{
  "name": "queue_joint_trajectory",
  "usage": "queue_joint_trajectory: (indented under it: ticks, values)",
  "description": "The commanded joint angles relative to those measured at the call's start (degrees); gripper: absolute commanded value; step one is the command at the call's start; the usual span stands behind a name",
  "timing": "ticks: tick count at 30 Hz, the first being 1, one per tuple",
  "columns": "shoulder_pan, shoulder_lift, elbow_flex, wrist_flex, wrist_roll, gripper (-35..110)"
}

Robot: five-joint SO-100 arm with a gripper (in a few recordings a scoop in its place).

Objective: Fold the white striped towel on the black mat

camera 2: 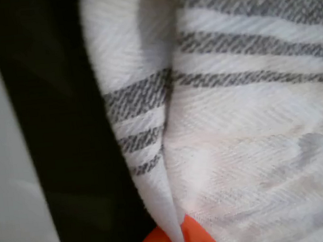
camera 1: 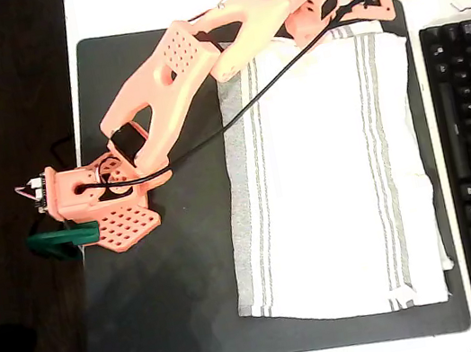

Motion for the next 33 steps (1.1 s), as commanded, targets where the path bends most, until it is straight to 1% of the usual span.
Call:
queue_joint_trajectory:
  ticks: [1, 13, 20, 24, 33]
  values:
    - [-1.58, 3.08, -2.99, 1.32, -0.70, 0]
    - [-6.59, 3.96, -8.96, 1.67, 0.09, 0]
    - [-7.38, 5.98, -9.93, 1.05, 0.70, 0]
    - [-6.15, 9.58, -9.14, 3.43, 0.18, 0]
    - [-1.23, 21.09, -5.36, 12.83, -1.49, 0]
